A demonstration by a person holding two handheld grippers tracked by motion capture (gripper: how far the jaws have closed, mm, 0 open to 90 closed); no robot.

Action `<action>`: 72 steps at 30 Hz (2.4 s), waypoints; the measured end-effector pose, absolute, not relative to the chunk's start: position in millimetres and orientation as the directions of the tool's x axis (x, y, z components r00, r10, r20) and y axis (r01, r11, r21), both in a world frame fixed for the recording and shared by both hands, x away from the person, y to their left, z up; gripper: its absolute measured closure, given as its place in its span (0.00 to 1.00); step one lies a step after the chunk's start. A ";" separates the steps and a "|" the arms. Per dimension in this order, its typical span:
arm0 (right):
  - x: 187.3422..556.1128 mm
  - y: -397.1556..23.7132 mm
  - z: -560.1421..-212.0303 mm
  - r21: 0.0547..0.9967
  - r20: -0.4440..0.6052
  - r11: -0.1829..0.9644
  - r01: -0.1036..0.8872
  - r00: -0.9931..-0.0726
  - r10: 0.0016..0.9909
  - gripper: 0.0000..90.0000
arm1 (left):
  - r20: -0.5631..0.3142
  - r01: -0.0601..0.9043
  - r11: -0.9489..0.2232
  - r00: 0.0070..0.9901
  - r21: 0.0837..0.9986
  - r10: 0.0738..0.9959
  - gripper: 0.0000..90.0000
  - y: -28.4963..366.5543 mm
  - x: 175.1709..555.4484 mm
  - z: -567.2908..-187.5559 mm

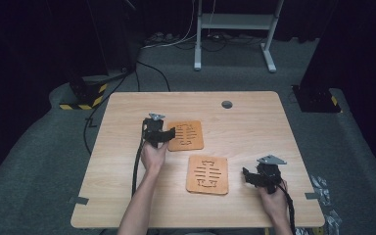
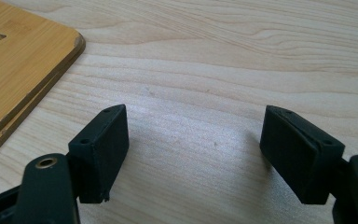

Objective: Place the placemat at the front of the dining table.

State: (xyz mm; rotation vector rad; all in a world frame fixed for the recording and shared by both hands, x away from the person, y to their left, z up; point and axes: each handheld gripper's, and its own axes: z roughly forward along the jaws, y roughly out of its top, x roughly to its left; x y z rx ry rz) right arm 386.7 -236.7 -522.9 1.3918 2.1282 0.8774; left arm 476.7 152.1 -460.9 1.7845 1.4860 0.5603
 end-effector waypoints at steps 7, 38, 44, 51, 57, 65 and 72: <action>386.8 -236.7 -522.9 0.716 -0.025 0.290 0.635 -0.391 0.920 0.26 | -0.148 0.622 -0.048 0.258 0.782 0.955 0.48 166.9 445.1 -465.4; 385.5 -235.4 -523.6 0.721 -0.027 0.288 0.630 -0.390 0.921 0.26 | -0.188 0.587 -0.035 0.315 0.809 0.930 0.48 179.4 374.0 -471.8; 385.5 -235.5 -523.6 0.721 -0.026 0.288 0.630 -0.390 0.921 0.26 | -0.193 0.597 -0.037 0.317 0.801 0.929 0.47 180.1 363.6 -475.9; 385.6 -235.5 -523.6 0.721 -0.027 0.288 0.630 -0.390 0.921 0.26 | -0.194 0.605 -0.045 0.323 0.795 0.927 0.47 178.3 351.4 -484.0; 385.5 -235.4 -523.6 0.721 -0.025 0.287 0.631 -0.389 0.921 0.26 | -0.191 0.609 -0.044 0.316 0.792 0.929 0.47 178.4 347.4 -489.7; 385.6 -235.5 -523.6 0.721 -0.028 0.288 0.630 -0.390 0.921 0.26 | -0.157 0.609 -0.075 0.319 0.790 0.935 0.47 174.2 347.1 -494.6; 385.2 -235.1 -523.4 0.718 -0.020 0.283 0.636 -0.387 0.922 0.26 | -0.154 0.625 -0.065 0.291 0.778 0.944 0.46 172.7 351.7 -509.2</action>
